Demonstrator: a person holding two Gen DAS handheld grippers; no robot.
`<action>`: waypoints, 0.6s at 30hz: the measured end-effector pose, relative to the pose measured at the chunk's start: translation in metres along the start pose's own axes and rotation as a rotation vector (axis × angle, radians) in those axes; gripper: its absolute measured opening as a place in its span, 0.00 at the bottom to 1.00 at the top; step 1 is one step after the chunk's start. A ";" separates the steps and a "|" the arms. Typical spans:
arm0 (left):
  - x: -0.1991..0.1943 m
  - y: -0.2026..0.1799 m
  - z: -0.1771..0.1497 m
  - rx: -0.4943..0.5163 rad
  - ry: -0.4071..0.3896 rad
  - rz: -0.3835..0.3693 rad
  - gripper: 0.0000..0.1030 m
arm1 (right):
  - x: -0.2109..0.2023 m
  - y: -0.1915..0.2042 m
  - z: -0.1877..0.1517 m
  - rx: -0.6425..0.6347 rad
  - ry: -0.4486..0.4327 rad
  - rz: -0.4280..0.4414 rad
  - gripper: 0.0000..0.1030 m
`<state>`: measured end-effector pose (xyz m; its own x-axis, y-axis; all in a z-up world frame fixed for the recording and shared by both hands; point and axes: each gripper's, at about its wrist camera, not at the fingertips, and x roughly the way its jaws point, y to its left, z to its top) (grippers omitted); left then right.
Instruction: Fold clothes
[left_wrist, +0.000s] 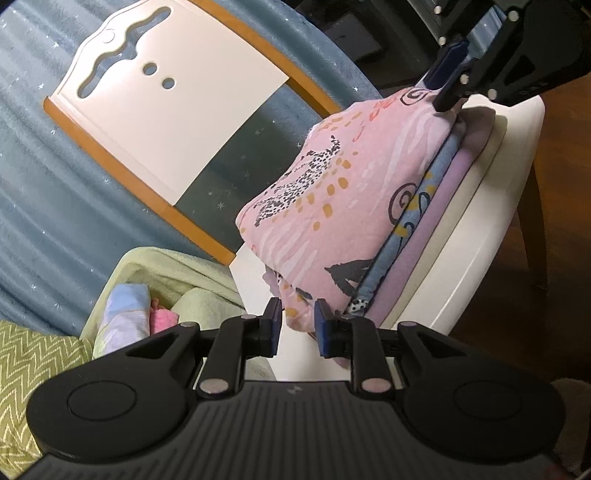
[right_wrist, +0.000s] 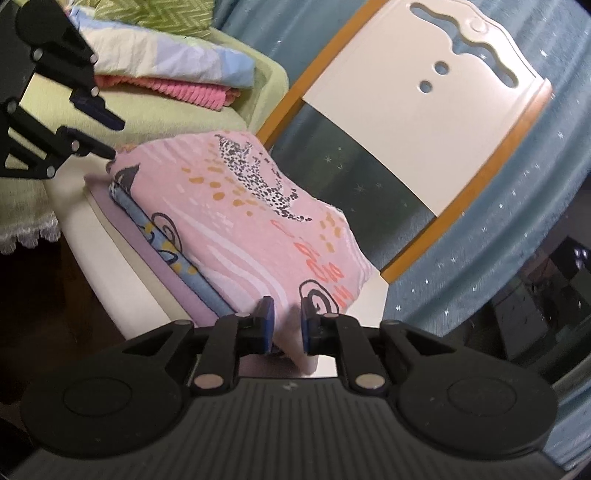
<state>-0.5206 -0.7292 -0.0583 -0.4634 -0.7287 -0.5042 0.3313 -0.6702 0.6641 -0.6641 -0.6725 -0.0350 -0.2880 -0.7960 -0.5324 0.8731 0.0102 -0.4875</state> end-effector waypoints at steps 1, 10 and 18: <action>-0.002 0.001 0.001 -0.007 0.003 0.001 0.27 | -0.005 -0.001 -0.001 0.020 0.002 0.000 0.17; -0.028 0.000 0.004 -0.174 -0.001 0.003 0.34 | -0.044 -0.004 -0.024 0.255 0.042 0.018 0.24; -0.043 -0.009 0.006 -0.408 0.015 -0.032 0.42 | -0.073 -0.003 -0.045 0.441 0.053 0.022 0.24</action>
<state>-0.5086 -0.6911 -0.0388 -0.4676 -0.7065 -0.5313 0.6173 -0.6912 0.3759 -0.6631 -0.5867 -0.0259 -0.2770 -0.7665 -0.5795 0.9603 -0.2412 -0.1399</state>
